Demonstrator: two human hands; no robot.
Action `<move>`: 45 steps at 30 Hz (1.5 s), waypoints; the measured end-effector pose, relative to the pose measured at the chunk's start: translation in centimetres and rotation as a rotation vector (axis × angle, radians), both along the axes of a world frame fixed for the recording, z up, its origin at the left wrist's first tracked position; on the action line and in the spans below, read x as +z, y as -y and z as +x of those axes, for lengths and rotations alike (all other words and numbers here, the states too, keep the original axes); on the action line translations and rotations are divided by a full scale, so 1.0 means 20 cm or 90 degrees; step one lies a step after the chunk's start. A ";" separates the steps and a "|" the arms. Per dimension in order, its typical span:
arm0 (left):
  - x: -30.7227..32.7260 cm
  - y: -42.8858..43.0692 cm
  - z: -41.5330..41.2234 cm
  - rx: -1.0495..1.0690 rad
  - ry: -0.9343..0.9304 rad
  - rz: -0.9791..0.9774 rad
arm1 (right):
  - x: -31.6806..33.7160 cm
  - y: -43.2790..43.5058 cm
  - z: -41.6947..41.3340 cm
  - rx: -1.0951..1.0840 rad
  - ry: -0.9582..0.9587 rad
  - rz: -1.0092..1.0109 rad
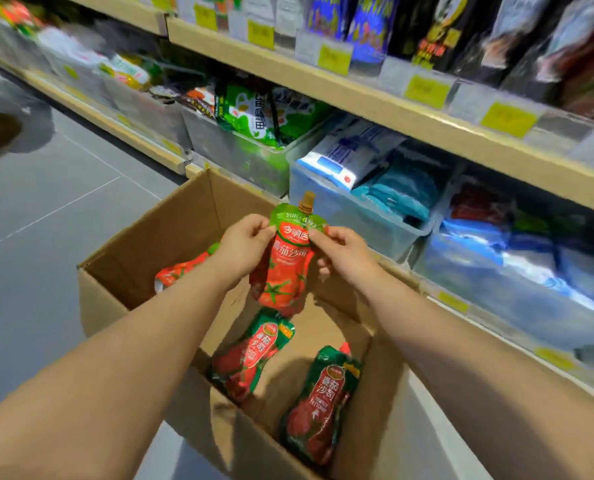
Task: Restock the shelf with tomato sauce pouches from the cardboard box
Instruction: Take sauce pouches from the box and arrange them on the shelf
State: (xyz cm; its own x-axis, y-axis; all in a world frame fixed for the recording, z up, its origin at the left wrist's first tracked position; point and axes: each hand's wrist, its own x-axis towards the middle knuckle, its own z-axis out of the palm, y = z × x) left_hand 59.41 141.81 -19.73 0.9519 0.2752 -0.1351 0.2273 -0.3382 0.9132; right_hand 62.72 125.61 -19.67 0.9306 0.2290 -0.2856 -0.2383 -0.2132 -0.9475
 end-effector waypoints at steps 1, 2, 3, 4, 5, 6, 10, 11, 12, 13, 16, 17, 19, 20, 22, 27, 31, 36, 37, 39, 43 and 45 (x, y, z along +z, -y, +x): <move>0.05 0.06 0.00 0.006 0.004 -0.057 | 0.02 0.05 -0.02 0.003 -0.018 0.003; 0.09 0.11 0.01 0.012 0.009 -0.103 | 0.04 0.11 -0.05 0.008 -0.028 0.001; 0.14 0.16 0.01 0.014 0.016 -0.129 | 0.06 0.17 -0.06 0.013 -0.026 -0.011; 0.19 0.20 0.02 0.009 0.025 -0.139 | 0.09 0.23 -0.08 0.011 -0.018 -0.026; 0.25 0.26 0.03 -0.003 0.035 -0.141 | 0.13 0.29 -0.09 -0.001 -0.002 -0.042; 0.31 0.31 0.04 -0.012 0.047 -0.148 | 0.17 0.35 -0.10 -0.020 0.014 -0.051; 0.55 0.55 0.12 -0.034 0.076 -0.199 | 0.38 0.56 -0.11 -0.110 0.068 -0.013; 0.61 0.62 0.15 -0.042 0.084 -0.210 | 0.45 0.62 -0.11 -0.123 0.095 -0.011; 0.67 0.68 0.17 -0.055 0.095 -0.209 | 0.52 0.69 -0.10 -0.133 0.122 -0.016; 0.72 0.74 0.19 -0.073 0.101 -0.199 | 0.57 0.75 -0.10 -0.144 0.143 -0.021; 0.85 0.91 0.24 -0.172 0.080 -0.162 | 0.71 0.95 -0.11 -0.199 0.173 -0.026; 0.86 0.94 0.24 -0.211 0.070 -0.135 | 0.72 0.98 -0.10 -0.208 0.169 -0.021; 0.90 1.04 0.26 -0.291 0.059 -0.073 | 0.79 1.08 -0.09 -0.253 0.167 0.007; 0.93 1.09 0.27 -0.314 0.064 -0.044 | 0.82 1.13 -0.08 -0.283 0.167 0.018; 0.99 1.17 0.30 -0.316 0.095 -0.004 | 0.89 1.22 -0.03 -0.324 0.164 0.018; 1.23 1.36 0.43 -0.308 0.190 0.073 | 1.14 1.39 0.15 -0.377 0.210 -0.033; 1.35 1.50 0.53 -0.262 0.213 0.034 | 1.28 1.46 0.33 -0.439 0.229 -0.038; 1.35 1.59 0.59 -0.293 0.189 0.073 | 1.20 1.49 0.49 -0.437 0.260 -0.082; 1.33 1.59 0.60 -0.312 0.179 0.071 | 1.16 1.49 0.50 -0.427 0.251 -0.106; 1.28 1.59 0.60 -0.337 0.165 0.051 | 1.09 1.48 0.51 -0.410 0.232 -0.151; 1.20 1.58 0.60 -0.297 0.173 0.037 | 1.08 1.48 0.54 -0.412 0.179 -0.130; 1.19 1.58 0.61 -0.300 0.161 0.059 | 1.08 1.47 0.52 -0.399 0.176 -0.171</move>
